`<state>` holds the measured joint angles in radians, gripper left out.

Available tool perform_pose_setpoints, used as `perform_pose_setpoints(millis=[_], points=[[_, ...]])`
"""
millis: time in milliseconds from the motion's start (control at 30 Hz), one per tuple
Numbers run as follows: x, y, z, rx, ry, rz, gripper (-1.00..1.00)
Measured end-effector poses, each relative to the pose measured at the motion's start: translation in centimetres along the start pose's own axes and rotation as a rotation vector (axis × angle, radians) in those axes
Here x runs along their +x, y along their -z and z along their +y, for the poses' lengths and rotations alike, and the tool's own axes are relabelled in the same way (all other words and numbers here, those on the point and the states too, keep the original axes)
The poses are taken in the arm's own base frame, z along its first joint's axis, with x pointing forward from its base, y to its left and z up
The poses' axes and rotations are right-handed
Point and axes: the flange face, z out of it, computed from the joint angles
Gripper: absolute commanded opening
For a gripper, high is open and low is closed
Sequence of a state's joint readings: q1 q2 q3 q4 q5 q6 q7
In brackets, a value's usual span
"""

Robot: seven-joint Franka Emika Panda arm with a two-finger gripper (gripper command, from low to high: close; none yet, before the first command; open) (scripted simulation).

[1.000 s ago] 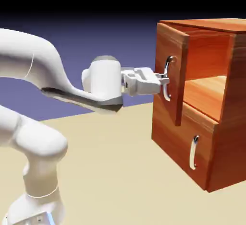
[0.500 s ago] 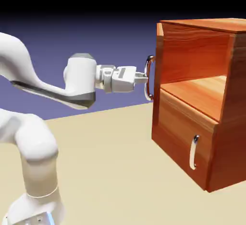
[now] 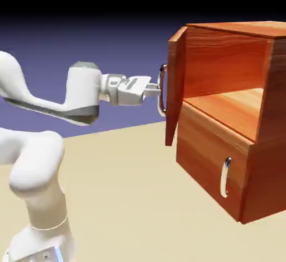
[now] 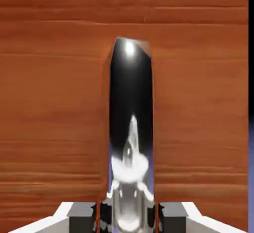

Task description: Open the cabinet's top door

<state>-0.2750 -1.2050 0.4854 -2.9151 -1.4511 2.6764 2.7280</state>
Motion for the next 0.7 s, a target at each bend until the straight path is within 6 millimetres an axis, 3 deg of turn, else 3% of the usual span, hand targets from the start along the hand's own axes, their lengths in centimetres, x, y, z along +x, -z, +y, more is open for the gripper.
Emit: perform_pose_setpoints(millis=[367,700], points=[[-2.2,6.7,-2.3,-0.124,-0.002,0.124,-1.00],[-6.2,14.2,-6.3,-0.282,-0.002,0.281,-1.00]])
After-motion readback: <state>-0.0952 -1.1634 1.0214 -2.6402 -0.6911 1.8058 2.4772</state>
